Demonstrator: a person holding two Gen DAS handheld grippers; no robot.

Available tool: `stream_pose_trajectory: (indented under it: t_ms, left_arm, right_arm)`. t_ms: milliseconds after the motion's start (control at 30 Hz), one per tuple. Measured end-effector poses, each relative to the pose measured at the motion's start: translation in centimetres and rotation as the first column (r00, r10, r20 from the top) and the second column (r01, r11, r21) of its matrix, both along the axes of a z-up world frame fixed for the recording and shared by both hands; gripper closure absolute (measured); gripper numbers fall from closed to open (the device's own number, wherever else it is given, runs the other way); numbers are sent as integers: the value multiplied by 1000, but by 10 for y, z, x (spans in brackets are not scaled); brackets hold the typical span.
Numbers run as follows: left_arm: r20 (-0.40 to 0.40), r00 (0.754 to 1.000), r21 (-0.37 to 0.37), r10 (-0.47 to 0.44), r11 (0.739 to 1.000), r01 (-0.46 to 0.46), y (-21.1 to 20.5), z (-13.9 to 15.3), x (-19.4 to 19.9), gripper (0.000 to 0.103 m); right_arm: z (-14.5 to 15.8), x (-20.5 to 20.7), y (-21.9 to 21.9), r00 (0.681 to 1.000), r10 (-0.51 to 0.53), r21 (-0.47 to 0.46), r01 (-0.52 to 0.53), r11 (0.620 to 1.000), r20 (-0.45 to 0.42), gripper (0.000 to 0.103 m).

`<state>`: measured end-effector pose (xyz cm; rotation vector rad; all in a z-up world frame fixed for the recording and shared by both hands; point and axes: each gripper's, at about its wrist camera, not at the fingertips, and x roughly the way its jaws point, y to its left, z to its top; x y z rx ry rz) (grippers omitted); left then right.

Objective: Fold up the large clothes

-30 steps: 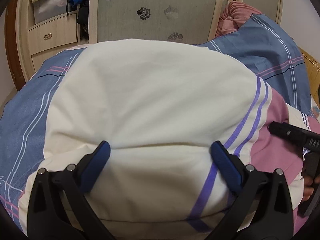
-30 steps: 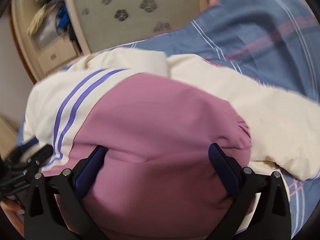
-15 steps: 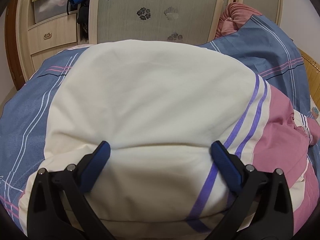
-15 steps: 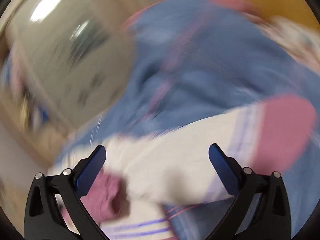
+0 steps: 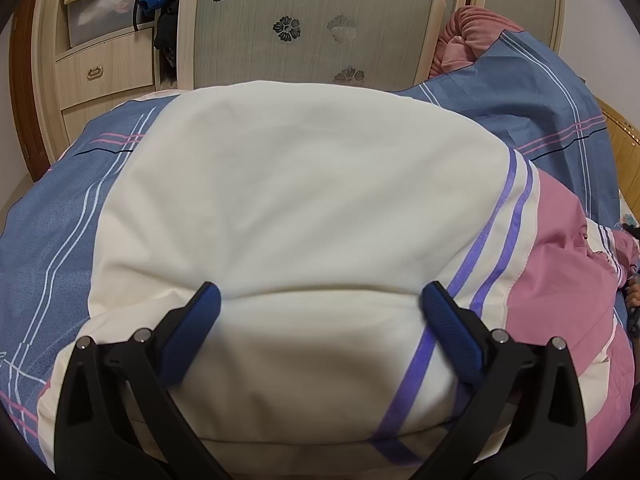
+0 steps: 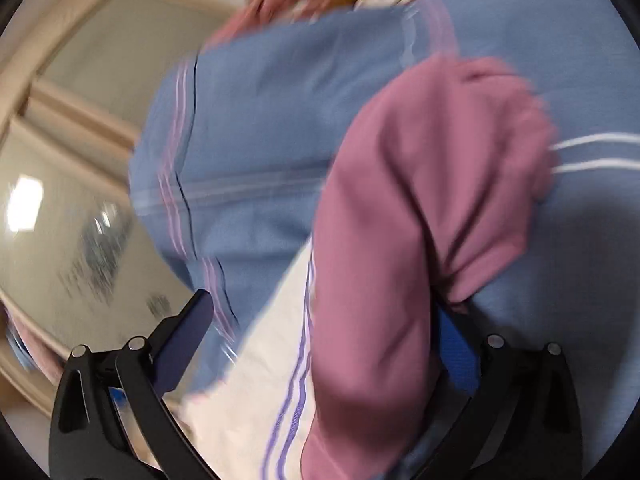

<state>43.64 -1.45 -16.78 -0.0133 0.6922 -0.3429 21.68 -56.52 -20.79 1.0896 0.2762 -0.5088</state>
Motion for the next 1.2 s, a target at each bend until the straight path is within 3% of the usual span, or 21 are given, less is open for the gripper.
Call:
stream_pose_trajectory:
  t_ms: [33,67,100,167,233,300,367,467,567,667,733,833,867,933,967,1033,1067,1100,1133,1167,1200]
  left_arm:
    - [0,1000,1,0,1000,0,0,0,0,2]
    - [1,1000,2,0,1000,0,0,0,0,2]
    - [0,1000,1,0,1000,0,0,0,0,2]
    - [0,1000,-1,0,1000,0,0,0,0,2]
    - [1,1000,2,0,1000,0,-1,1,1,2]
    - [1,1000,2,0,1000,0,-1,1,1,2]
    - [1,1000,3,0,1000,0,-1,1,1,2]
    - [4,1000,5,2,1000,-2,-1,1,1,2]
    - [3,1000,11,4,1000,-4,-3,2,2,2]
    - [15,1000,10,16,1000,-17,-1,4,1,2]
    - [44,997,22,61,998,-62,1,9,-2,2]
    - [69,994,8,80,997,-81,7,17,-7,2]
    - [68,995,0,77,997,-77,9,18,-8,2]
    - [81,991,31,109,993,-112,13,23,-10,2]
    - [119,975,93,187,976,-199,18,29,-11,2]
    - [194,922,167,335,915,-368,35,41,-13,2]
    - [215,899,163,382,893,-419,43,46,-15,2]
    - [213,881,109,421,886,-450,58,51,-17,2]
    - [183,881,24,436,894,-447,72,53,-19,2]
    - [139,888,-58,439,898,-435,84,53,-18,2]
    - [106,892,-107,438,897,-428,90,51,-16,2]
  right_arm:
    - [2,5,3,1000,2,-29,-2,1000,-2,5]
    - [1,6,4,1000,10,-17,-10,1000,23,22]
    - [-2,5,3,998,16,25,-17,1000,59,50]
    - [-13,0,-7,995,-17,95,8,995,97,78]
    - [-11,-2,-6,996,-23,86,15,996,92,83]
    - [11,1,4,1000,3,-30,-2,1000,19,87]
    - [44,0,21,1000,23,-169,-22,985,1,87]
    - [89,-6,49,990,88,-277,-54,959,112,87]
    - [137,9,95,981,168,-423,-114,899,94,87]
    - [177,28,174,931,349,-543,-239,805,108,87]
    - [190,44,242,838,541,-604,-392,694,77,87]
    - [183,68,331,704,709,-657,-549,516,-32,87]
    - [172,77,365,647,755,-661,-612,434,-104,87]
    - [150,91,403,568,800,-633,-696,339,-195,88]
    - [137,97,417,540,809,-611,-728,311,-231,88]
    - [116,105,430,520,801,-577,-766,284,-297,87]
    - [108,109,435,512,794,-567,-779,269,-328,87]
    - [104,110,439,509,789,-565,-783,258,-345,83]
    - [101,109,443,514,778,-572,-781,251,-361,80]
    - [100,106,447,515,776,-579,-778,244,-364,62]
    - [102,102,451,512,779,-585,-775,237,-363,33]
